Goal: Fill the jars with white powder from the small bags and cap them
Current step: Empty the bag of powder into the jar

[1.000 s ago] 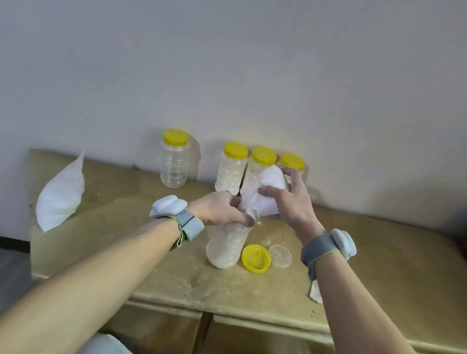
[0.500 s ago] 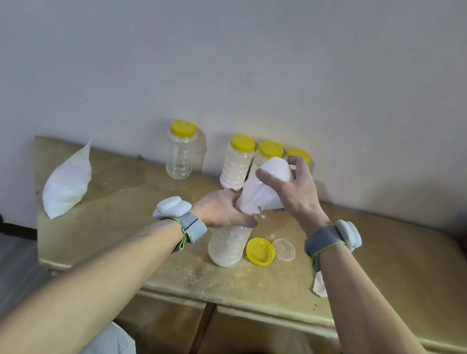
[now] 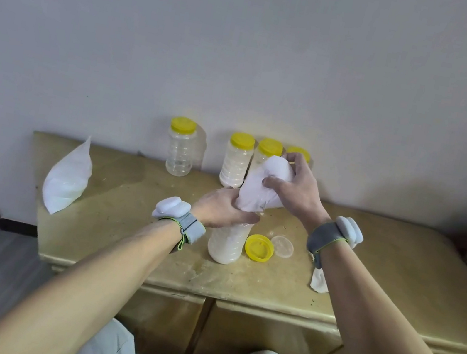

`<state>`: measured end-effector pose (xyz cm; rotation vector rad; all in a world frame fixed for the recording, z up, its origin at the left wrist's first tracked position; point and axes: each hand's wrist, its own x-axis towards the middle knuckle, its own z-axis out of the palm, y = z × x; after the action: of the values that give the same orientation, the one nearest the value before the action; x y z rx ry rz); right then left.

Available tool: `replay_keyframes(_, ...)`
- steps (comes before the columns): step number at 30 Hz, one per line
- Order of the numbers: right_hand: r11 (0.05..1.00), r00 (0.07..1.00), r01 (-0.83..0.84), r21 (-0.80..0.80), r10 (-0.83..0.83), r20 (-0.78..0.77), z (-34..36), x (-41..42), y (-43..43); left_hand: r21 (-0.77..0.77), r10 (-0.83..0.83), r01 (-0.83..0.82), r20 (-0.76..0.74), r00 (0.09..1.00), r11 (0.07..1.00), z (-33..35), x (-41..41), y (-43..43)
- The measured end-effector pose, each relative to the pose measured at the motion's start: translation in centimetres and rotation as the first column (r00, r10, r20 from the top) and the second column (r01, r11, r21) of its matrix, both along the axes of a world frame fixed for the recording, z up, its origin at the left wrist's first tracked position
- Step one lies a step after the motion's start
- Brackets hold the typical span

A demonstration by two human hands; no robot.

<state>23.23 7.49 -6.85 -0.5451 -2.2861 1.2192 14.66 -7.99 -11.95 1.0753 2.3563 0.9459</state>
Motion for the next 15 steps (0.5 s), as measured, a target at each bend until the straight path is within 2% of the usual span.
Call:
replay_keyframes(11,0.998,1.0,0.025,0.05,-0.024,-0.018,0.58,0.49,-0.61,-0.008,0.008,-0.007,0.015,1.0,1.0,-0.18,-0.03,-0.25)
replay_keyframes(15,0.998,0.998,0.053,0.015,-0.052,-0.039,1.01,0.62,-0.81,0.017,0.024,-0.025,0.041,0.999,1.0,-0.2,0.13,-0.33)
